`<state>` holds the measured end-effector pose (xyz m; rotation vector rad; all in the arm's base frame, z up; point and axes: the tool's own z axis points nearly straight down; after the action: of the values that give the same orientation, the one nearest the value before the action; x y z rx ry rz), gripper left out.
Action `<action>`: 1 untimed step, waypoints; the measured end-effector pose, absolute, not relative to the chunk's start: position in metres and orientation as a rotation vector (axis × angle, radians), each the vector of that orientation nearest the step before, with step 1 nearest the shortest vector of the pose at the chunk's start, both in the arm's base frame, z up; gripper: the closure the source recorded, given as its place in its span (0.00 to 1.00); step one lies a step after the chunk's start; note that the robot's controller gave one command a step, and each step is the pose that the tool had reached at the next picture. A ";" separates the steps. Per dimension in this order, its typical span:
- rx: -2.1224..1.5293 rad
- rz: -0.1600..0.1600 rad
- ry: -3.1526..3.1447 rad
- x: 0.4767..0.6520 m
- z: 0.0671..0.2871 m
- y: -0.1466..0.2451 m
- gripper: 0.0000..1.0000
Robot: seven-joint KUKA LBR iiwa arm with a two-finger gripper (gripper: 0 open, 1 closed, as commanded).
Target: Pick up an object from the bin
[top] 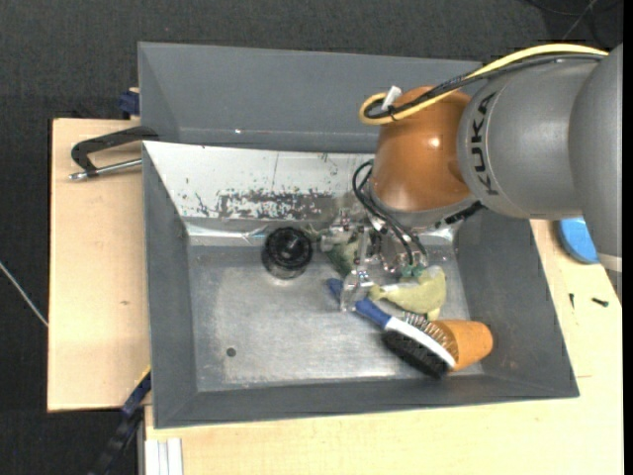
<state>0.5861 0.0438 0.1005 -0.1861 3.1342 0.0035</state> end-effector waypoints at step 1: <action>-0.184 0.005 3.132 0.587 0.101 0.044 1.00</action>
Offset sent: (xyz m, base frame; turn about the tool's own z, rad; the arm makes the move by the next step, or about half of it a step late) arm 0.0000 0.0000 0.0000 0.0000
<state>0.5868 0.0439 0.1009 -0.1841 3.1315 0.0046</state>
